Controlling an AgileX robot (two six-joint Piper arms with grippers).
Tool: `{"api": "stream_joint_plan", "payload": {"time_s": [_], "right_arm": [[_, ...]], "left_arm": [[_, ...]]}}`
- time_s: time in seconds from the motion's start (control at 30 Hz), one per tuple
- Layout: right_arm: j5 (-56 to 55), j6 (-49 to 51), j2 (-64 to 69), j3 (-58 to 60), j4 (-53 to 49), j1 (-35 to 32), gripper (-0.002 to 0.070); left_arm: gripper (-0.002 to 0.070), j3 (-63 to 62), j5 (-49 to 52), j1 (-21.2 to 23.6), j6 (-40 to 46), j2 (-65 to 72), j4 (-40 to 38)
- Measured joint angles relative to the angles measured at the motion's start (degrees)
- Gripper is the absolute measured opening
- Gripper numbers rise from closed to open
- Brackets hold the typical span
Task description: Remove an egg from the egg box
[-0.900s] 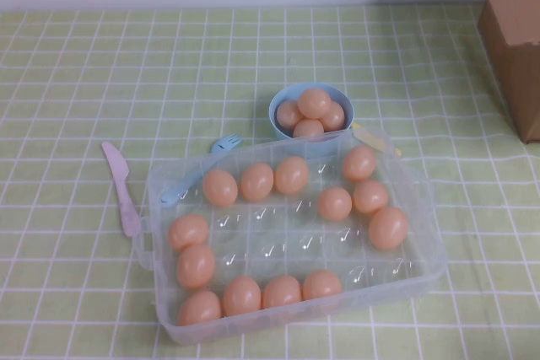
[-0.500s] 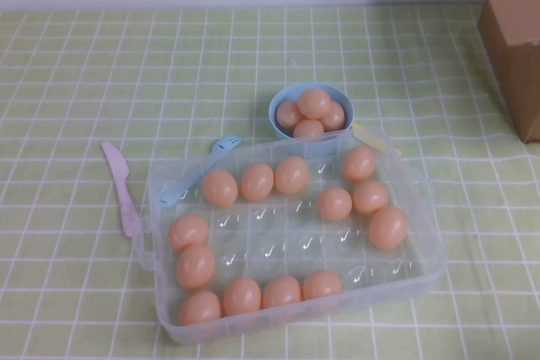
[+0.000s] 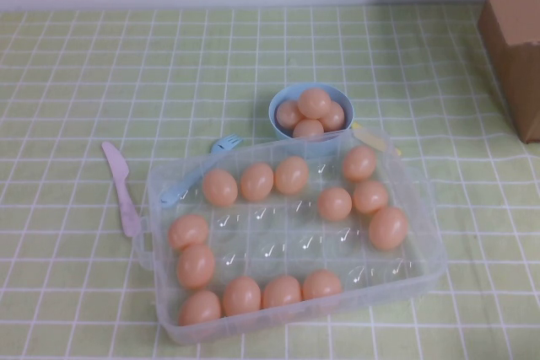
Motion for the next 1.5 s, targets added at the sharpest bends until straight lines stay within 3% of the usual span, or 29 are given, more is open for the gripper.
{"api": "stream_joint_plan", "payload": {"time_s": [0.23,0.33,0.63,0.97,1.1,1.3,1.5], "right_arm": [[0.0,0.0,0.0,0.0,0.0,0.0,-0.0018],[0.0,0.1,0.0,0.0,0.0,0.0,-0.0018],[0.0,0.1,0.0,0.0,0.0,0.0,-0.0018],[0.0,0.1,0.0,0.0,0.0,0.0,-0.0018],[0.0,0.1,0.0,0.0,0.0,0.0,-0.0018],[0.0,0.1,0.0,0.0,0.0,0.0,-0.0018],[0.0,0.1,0.0,0.0,0.0,0.0,-0.0018]], "left_arm": [[-0.0004,0.0,0.5,0.0,-1.0,0.0,-2.6],[-0.0004,-2.7,6.0,0.0,0.9,0.0,-2.7],[-0.0004,-23.0,28.4,0.0,22.4,15.4,-2.6],[-0.0004,-41.2,44.4,-0.3,35.9,42.8,-0.9],[-0.0004,-47.6,47.1,-5.4,36.9,51.2,3.2],[-0.0004,-54.3,48.1,-20.6,33.1,62.7,10.4],[-0.0004,-58.0,48.0,-30.3,31.2,73.3,15.0]]}}
